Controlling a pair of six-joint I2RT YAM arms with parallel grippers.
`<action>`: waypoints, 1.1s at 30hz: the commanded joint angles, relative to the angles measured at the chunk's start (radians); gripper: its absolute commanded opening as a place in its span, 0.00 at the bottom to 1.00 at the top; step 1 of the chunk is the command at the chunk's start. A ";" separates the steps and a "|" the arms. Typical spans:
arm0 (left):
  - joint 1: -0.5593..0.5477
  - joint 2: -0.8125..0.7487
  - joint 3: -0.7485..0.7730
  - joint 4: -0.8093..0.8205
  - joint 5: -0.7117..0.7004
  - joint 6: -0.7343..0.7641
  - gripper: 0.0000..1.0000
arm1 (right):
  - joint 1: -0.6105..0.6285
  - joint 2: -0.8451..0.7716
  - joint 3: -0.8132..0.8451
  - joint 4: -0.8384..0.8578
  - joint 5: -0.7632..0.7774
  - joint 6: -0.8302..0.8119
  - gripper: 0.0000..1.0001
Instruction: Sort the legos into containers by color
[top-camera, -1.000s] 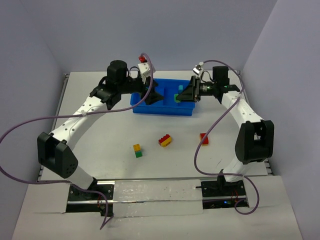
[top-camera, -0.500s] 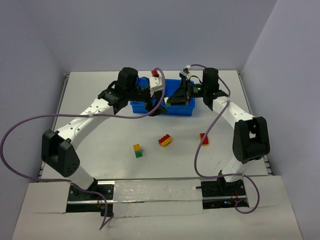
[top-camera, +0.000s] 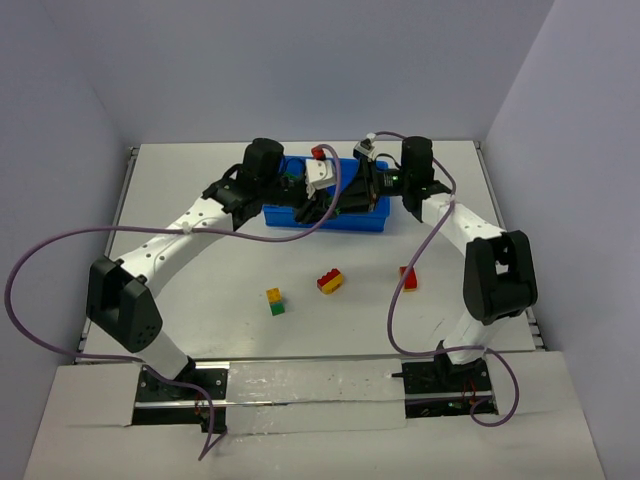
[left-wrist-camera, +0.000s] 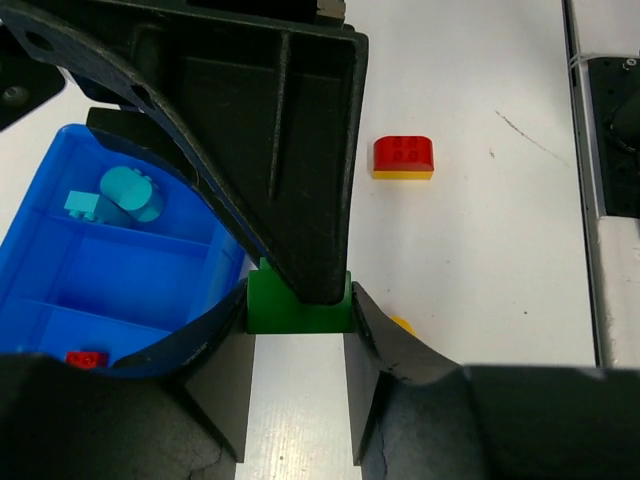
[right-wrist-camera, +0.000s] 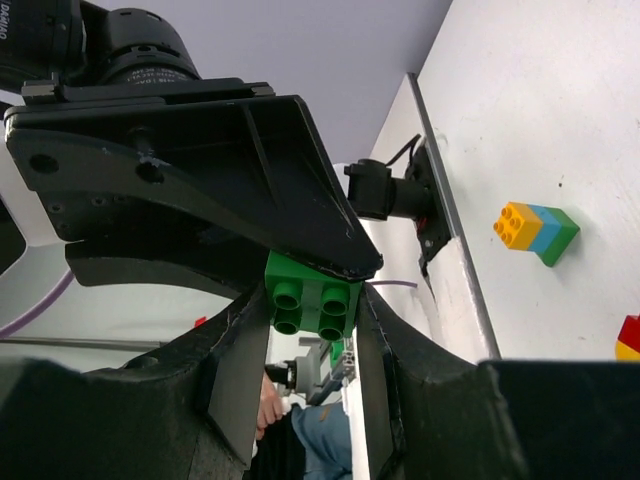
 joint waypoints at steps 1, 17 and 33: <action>0.002 -0.008 0.019 0.021 -0.052 -0.037 0.00 | 0.007 -0.001 -0.002 0.066 -0.032 0.005 0.34; 0.290 0.392 0.317 -0.139 -0.476 -0.361 0.00 | -0.183 -0.101 0.262 -0.928 0.729 -0.917 0.84; 0.275 0.754 0.730 -0.174 -0.646 -0.419 0.15 | -0.185 -0.203 0.126 -0.980 1.062 -1.076 0.87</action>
